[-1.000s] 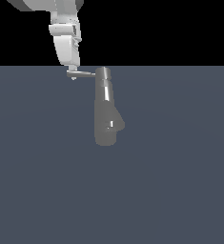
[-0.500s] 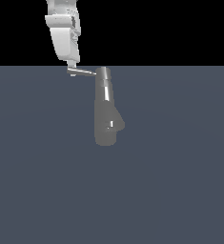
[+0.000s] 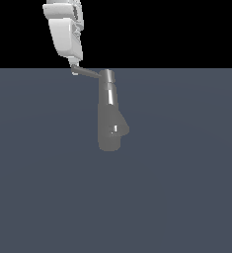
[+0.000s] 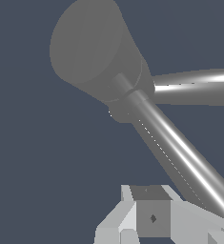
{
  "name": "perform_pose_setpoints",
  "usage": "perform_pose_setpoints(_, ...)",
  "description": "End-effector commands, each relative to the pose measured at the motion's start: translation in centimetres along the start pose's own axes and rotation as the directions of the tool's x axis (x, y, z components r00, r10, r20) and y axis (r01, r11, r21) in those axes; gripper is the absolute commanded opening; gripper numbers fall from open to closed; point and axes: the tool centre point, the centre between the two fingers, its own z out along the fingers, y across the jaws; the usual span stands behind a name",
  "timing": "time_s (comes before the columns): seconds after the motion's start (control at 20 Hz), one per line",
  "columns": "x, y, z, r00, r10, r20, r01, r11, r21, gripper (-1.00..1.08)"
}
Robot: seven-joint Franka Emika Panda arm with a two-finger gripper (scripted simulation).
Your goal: Turn on the faucet by rotating a designated handle.
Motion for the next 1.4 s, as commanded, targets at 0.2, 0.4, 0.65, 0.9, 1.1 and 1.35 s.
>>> perform_pose_setpoints(0.2,0.4,1.2,-0.4,1.0,-0.01,0.002,0.01,1.0,-0.002,-1.0)
perform_pose_setpoints(0.4,1.4,2.2,-0.7,1.0,-0.011,0.002,0.011,1.0,-0.004,-1.0)
perform_pose_setpoints(0.65,2.8,3.6,-1.2,1.0,-0.011,0.002,0.011,1.0,-0.006,-1.0)
perform_pose_setpoints(0.9,4.2,5.0,-1.6,1.0,-0.012,0.001,0.012,1.0,-0.009,-1.0)
perform_pose_setpoints(1.1,5.3,6.1,-1.9,1.0,-0.013,0.001,0.013,1.0,-0.011,-1.0)
perform_pose_setpoints(1.35,6.0,5.9,-2.4,1.0,-0.023,0.004,0.023,1.0,0.002,-1.0)
